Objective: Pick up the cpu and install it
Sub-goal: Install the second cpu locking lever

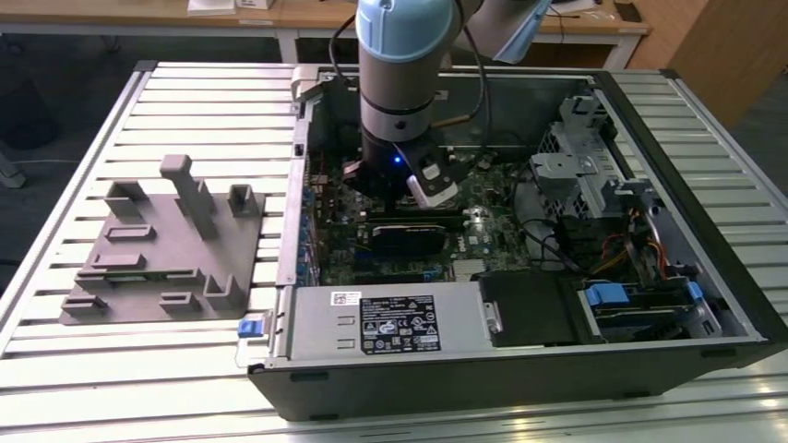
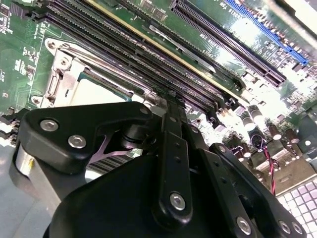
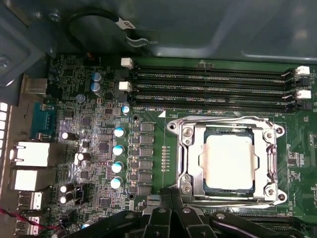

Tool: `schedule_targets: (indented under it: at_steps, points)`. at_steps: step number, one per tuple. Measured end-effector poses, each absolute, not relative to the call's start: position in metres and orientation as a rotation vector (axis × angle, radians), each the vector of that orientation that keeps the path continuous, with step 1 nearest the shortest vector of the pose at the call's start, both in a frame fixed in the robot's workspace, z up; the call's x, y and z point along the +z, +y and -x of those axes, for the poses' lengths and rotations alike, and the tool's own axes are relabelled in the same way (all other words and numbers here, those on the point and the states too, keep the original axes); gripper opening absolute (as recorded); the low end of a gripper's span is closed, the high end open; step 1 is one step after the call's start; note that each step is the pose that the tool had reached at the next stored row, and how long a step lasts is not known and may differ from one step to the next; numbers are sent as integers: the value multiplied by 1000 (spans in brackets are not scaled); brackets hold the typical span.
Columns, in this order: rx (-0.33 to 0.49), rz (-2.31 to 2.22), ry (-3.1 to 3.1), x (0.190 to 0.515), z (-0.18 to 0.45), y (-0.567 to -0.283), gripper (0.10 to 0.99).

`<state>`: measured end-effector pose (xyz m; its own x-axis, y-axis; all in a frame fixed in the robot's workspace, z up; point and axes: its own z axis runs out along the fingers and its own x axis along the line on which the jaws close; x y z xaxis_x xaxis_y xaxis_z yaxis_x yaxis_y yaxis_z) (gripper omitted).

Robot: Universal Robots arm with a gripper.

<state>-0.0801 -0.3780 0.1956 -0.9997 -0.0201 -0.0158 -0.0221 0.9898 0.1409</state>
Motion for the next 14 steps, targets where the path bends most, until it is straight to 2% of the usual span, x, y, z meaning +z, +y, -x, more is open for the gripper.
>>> schedule_targets:
  at_steps: [14]
  points:
    - [224,33,3119,221,80,-378,106]
